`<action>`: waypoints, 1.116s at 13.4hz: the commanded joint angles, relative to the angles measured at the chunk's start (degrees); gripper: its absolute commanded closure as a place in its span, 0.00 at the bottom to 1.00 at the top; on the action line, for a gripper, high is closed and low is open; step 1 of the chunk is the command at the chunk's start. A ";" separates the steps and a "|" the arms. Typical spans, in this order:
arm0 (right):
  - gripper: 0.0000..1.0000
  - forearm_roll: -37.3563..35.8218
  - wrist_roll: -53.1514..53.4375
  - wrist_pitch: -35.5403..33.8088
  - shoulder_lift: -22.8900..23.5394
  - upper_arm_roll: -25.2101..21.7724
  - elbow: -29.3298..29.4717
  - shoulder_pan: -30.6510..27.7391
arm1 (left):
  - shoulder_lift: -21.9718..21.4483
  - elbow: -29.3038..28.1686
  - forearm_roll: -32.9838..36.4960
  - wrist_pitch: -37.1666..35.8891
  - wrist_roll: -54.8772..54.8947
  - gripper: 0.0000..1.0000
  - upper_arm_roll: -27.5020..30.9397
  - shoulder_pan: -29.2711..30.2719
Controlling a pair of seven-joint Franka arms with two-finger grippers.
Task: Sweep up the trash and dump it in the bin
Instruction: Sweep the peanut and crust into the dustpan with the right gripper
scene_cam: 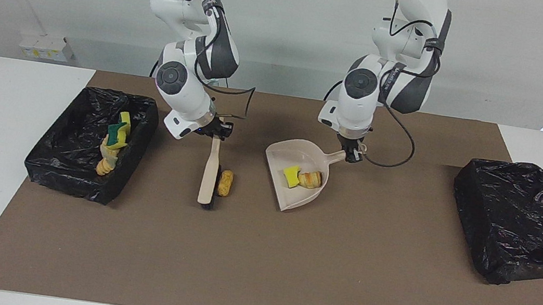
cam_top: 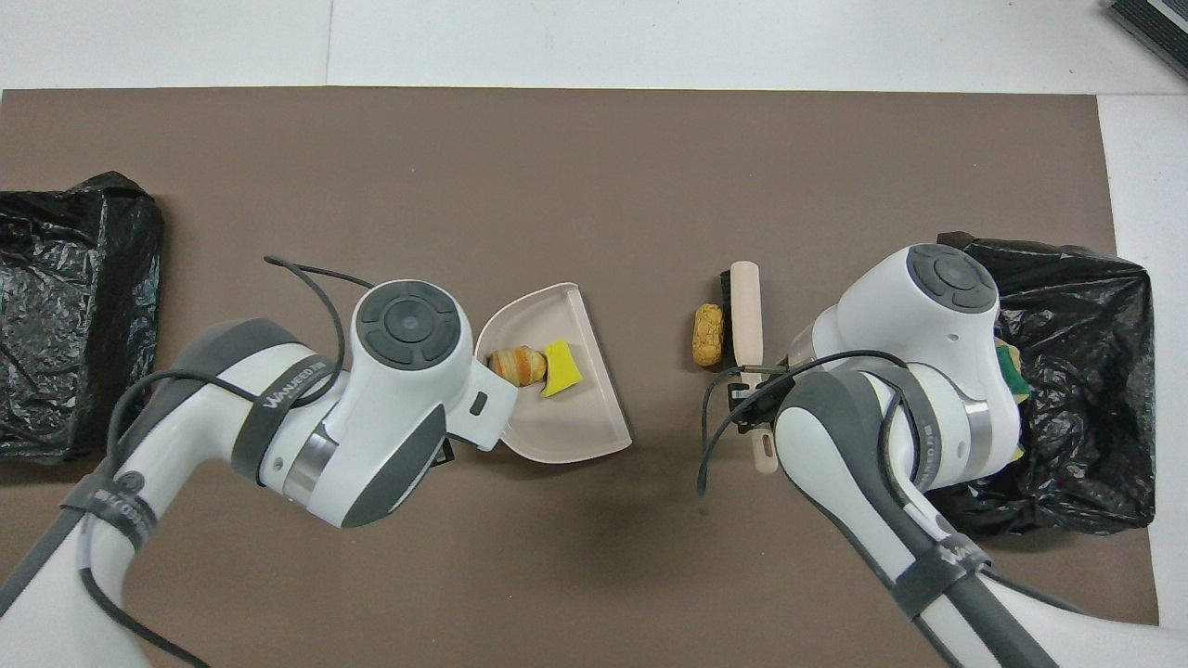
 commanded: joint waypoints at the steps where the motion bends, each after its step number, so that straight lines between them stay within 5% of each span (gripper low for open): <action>1: 1.00 2.36 2.05 1.09 -0.64 0.18 -0.39 4.50 | 5.76 6.75 2.24 -4.24 -2.16 1.00 0.71 -2.85; 8: 1.00 4.13 5.04 1.71 -1.70 0.18 1.09 14.97 | 7.96 5.44 1.45 1.98 -2.07 1.00 0.62 -2.77; 12: 1.00 3.07 4.52 0.92 -1.70 0.00 1.89 14.72 | 7.70 2.63 1.19 9.63 -1.46 1.00 0.53 -1.20; 15: 1.00 2.90 4.16 -2.15 -3.01 -0.52 5.74 12.27 | 7.78 2.28 -5.56 12.10 6.59 1.00 0.53 3.28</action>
